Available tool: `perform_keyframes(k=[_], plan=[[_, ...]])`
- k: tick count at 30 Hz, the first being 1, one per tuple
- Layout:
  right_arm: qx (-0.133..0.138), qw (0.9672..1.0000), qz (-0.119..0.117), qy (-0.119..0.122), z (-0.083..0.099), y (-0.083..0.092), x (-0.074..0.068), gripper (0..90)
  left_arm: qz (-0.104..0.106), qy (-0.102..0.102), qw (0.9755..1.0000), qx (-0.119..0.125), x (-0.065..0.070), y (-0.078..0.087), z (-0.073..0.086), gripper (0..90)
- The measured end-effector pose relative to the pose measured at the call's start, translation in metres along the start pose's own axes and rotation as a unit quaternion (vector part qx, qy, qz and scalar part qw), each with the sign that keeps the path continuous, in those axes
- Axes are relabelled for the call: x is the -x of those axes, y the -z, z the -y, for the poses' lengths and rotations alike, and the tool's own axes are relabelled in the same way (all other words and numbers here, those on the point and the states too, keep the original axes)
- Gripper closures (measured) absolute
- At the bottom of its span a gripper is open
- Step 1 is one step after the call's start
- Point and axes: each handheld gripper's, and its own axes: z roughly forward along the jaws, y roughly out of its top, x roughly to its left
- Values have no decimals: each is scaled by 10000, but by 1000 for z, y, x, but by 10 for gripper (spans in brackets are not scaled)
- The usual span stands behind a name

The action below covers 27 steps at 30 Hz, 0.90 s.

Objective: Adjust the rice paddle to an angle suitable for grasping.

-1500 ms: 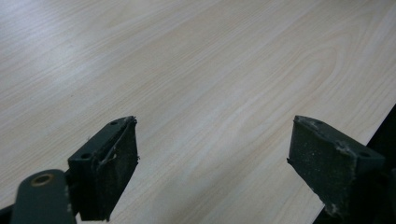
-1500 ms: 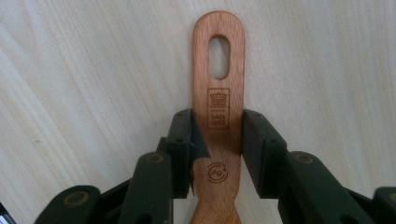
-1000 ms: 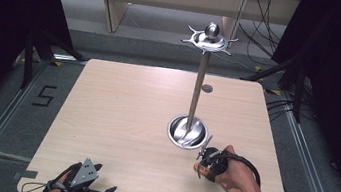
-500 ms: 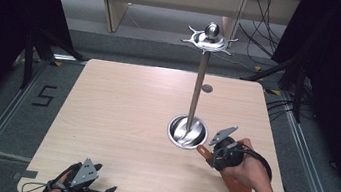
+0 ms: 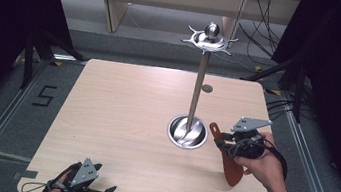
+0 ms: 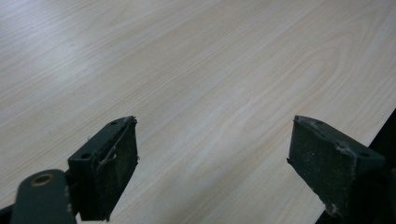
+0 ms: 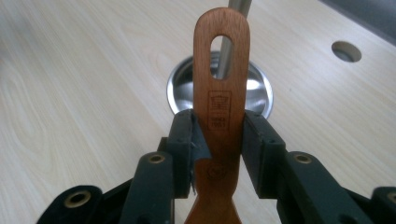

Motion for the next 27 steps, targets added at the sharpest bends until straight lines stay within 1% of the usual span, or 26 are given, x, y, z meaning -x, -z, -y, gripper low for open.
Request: perform_keyframes(k=[1,2,3,4,5,6,7,8,9,10,11,12,13,14,15,16,17,18,20,21,22,23,24,25,26,27], plan=[[-1,10000,-70,-69,0,2,0,671,5,-2,10000,0,0,0,0,150],[52,9998,-177,-11,-1,3,1,671,45,6,10000,-4,0,0,0,151],[172,9997,-133,-62,-2,5,2,671,58,-40,10000,-34,-1,0,0,151],[115,9996,-209,-169,-2,7,1,670,51,-11,10000,-19,0,0,0,151],[255,9994,-183,-133,-2,8,3,671,-4,-6,10000,-5,0,0,0,151],[330,9991,-175,-175,-2,9,4,671,-40,-36,10000,-13,-1,0,0,151],[358,9987,-276,-255,-3,11,3,671,-14,7,10000,15,0,0,0,151],[483,9982,-236,-248,-3,12,5,671,17,-30,10000,8,-1,0,0,151],[576,9978,-205,-265,-3,13,5,671,-15,-74,10000,8,-2,0,0,151],[557,9979,-258,-187,-4,15,7,671,-15,-93,10000,17,-2,1,-1,151],[693,9971,-226,-220,-4,15,7,671,-36,-9,10000,-17,-1,1,0,150],[694,9968,-303,-271,-4,17,7,671,-26,-14,10000,4,-1,1,0,150],[760,9960,-287,-380,-5,17,6,671,10,-33,10000,3,-2,1,0,151],[806,9955,-306,-398,-5,19,6,671,8,-4,10000,17,-1,1,0,151],[908,9949,-292,-333,-6,19,7,671,-19,-2,10000,10,-1,1,0,151],[968,9940,-293,-415,-7,20,6,671,1,6,10000,25,-1,1,0,151],[1019,9938,-299,-327,-8,21,7,671,12,-6,10000,12,-2,1,0,151],[1107,9925,-312,-416,-9,21,6,671,-21,5,10000,29,-2,0,0,151],[1174,9918,-274,-419,-11,25,5,671,11,10,10000,16,-1,1,0,151],[1265,9909,-271,-377,-12,25,5,671,11,12,10000,14,-1,1,0,151],[1312,9900,-244,-452,-13,27,3,671,-7,19,10000,3,-2,1,0,150],[1380,9896,-214,-335,-15,28,5,671,-25,24,10000,-6,-2,0,0,151],[1403,9893,-209,-351,-16,29,4,671,-15,9,10000,8,-2,1,0,151],[1546,9873,-118,-336,-18,31,2,671,-31,-34,10000,16,-2,1,0,151],[1516,9879,-158,-290,-19,33,3,671,-24,36,10000,23,-1,1,0,151],[1578,9866,-156,-381,-21,33,1,671,-35,52,10000,25,-1,1,0,151]])
